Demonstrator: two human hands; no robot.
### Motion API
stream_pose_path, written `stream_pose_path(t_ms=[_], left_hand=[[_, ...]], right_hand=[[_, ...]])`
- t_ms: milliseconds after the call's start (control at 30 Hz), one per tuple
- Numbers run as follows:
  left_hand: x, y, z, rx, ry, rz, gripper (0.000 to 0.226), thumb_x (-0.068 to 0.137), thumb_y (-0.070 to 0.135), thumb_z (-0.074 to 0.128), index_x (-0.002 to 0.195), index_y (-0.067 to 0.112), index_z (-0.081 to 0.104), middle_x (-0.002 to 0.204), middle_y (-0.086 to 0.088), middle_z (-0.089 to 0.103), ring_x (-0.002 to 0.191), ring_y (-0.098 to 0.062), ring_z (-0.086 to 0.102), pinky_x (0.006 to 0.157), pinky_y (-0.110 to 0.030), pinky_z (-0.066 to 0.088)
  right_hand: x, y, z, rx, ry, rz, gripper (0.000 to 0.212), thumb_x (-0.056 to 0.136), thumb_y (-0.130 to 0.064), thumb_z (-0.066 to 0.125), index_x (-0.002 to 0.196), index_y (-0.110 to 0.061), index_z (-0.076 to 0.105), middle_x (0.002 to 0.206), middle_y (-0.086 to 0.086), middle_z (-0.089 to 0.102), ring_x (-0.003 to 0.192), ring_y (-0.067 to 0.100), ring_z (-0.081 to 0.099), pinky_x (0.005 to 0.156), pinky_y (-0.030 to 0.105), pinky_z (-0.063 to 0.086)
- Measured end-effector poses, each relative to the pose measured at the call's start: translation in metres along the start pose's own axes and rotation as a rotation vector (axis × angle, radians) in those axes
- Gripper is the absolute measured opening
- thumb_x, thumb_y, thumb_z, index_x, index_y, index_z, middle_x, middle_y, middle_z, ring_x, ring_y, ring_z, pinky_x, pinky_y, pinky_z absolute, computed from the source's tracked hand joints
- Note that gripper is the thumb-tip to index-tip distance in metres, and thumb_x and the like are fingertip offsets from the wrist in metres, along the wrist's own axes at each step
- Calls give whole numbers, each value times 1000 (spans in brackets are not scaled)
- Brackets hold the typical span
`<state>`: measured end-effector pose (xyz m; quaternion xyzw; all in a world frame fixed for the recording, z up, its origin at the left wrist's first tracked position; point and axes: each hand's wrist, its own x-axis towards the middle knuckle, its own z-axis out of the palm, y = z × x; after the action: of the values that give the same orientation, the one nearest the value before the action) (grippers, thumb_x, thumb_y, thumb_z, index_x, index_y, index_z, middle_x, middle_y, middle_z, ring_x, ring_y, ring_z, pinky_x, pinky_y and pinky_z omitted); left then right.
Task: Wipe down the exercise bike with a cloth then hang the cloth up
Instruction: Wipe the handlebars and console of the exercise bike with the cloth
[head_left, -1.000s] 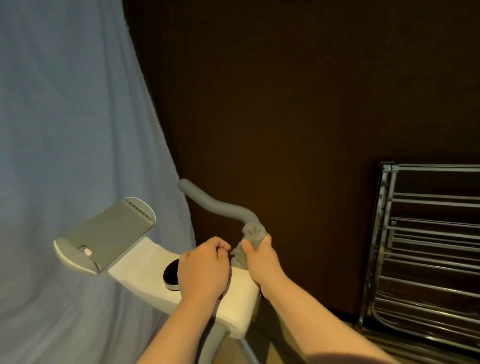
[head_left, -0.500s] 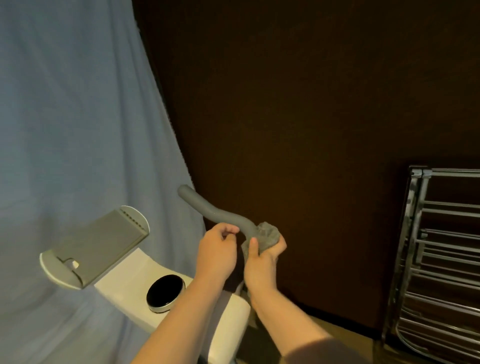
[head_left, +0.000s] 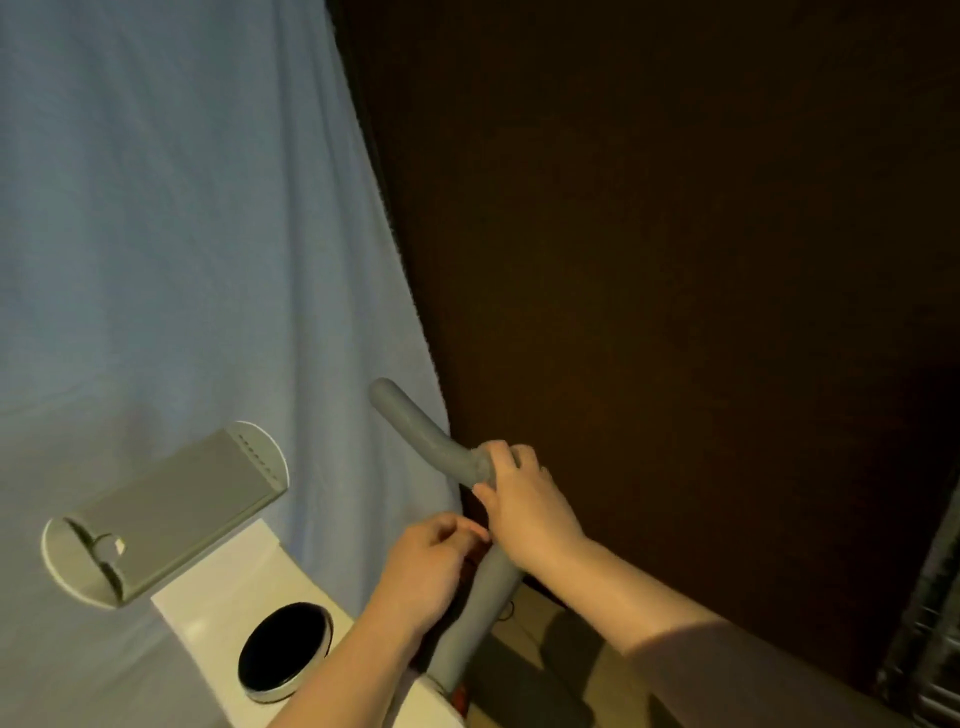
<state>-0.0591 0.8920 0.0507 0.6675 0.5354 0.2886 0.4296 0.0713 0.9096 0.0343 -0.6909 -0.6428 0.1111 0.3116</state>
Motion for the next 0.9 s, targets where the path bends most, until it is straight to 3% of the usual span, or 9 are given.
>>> stream_pose_path(t_ms=[100,233,367,433,500,600,767,833,900], left_hand=[[3,2,2,39,-35,16,27,94,11,53,79,20,73,80,3,69,80,-14,62,83,-38,49],[1,0,-2,6,-34,-18,23,93,14,57,81,22,75,87,-10,70,81,-28,64,80,-47,49],[1,0,-1,4,-51,10,20,93,16,57,85,20,75,90,-8,71,89,-33,64,82,-48,50],[1,1,-1,-2,-52,-11,20,94,15,57,85,18,75,90,-10,71,89,-34,65,82,-49,51],[0,2,-1,-14,-57,-18,21,94,14,56,84,18,75,91,-10,71,90,-32,65,83,-48,51],[-2,3,-3,-34,-62,-1,20,95,13,55,86,15,74,92,-9,71,89,-28,65,79,-39,49],[-1,3,-3,-23,-65,-5,22,95,14,54,87,17,74,92,-8,71,91,-32,65,82,-44,51],[-2,2,-3,-33,-56,-21,22,95,14,54,87,18,75,92,-7,71,92,-32,65,88,-51,50],[-3,1,-3,-26,-53,-15,22,95,14,54,88,18,75,92,-7,71,91,-32,65,89,-54,51]], right_hand=[[38,2,-7,209,-130,83,31,102,-35,41,129,-20,40,120,8,48,102,26,54,87,44,49],[37,11,-2,441,-126,121,29,100,-41,43,123,-23,45,120,6,56,107,22,56,90,40,49],[29,25,-5,577,-196,149,31,99,-41,45,126,-24,46,118,1,58,105,17,59,87,35,51],[48,19,-8,724,-283,305,35,100,-39,47,128,-18,50,117,10,62,98,23,64,84,42,56],[55,12,-6,984,-362,483,34,100,-38,49,126,-17,54,110,17,66,78,24,68,67,38,59],[35,17,6,1067,-190,483,28,98,-41,50,120,-23,51,103,17,67,68,20,68,51,28,53],[35,23,14,983,-68,457,29,97,-41,50,121,-25,45,110,8,60,95,31,66,49,26,51],[32,18,10,970,-74,460,28,98,-40,49,122,-25,45,110,7,60,94,28,66,55,30,53],[11,19,10,1006,3,381,21,99,-36,48,119,-31,44,112,-1,60,97,18,64,73,32,55]])
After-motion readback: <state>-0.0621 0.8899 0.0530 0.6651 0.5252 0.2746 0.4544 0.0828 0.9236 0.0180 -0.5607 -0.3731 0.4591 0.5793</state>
